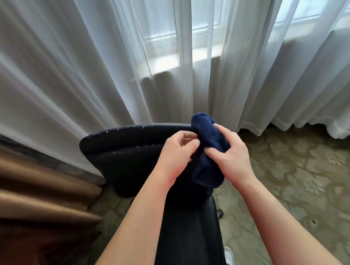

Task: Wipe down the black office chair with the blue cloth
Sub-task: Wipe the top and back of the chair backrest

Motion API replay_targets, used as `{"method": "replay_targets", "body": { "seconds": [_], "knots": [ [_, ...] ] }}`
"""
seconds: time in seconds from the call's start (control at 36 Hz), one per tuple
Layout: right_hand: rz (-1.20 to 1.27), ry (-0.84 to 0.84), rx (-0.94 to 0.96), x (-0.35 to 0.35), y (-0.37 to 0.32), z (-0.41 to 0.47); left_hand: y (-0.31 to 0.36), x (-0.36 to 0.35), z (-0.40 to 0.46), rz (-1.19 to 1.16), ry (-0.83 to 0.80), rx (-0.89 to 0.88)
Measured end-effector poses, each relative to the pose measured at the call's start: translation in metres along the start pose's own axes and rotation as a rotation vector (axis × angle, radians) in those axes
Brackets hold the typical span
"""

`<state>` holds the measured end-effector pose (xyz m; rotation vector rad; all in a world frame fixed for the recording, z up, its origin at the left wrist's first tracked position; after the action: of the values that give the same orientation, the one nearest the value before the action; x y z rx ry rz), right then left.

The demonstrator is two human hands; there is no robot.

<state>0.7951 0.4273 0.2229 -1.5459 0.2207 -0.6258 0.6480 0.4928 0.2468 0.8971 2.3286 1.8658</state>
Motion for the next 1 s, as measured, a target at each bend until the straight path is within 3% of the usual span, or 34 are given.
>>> {"method": "replay_targets", "body": {
  "seconds": [0.22, 0.44, 0.75, 1.0],
  "knots": [
    [-0.001, 0.308, -0.135, 0.018, 0.008, 0.032, -0.005, 0.058, 0.054, 0.704, 0.278, -0.279],
    [-0.174, 0.379, -0.226, 0.010, 0.019, 0.058, -0.025, 0.101, 0.095, 1.106, 0.268, -0.154],
    [-0.317, 0.157, -0.322, -0.006, 0.018, 0.072, -0.034, 0.109, 0.114, 1.112, 0.216, -0.138],
    [-0.542, 0.117, -0.272, -0.026, 0.016, 0.075, -0.036, 0.112, 0.119, 1.068, 0.262, -0.179]
  ]
}}
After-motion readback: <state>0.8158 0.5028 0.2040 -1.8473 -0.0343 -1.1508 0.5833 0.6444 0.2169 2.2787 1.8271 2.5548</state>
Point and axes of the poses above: each hand's wrist, its own z-axis towards the middle knuckle, its own x-axis out of the back of the hand, y = z × x, the point moved 3 cm from there along z, towards the middle knuckle, and after that the axes turned 7 degrees about z, right-handed, at the moved point
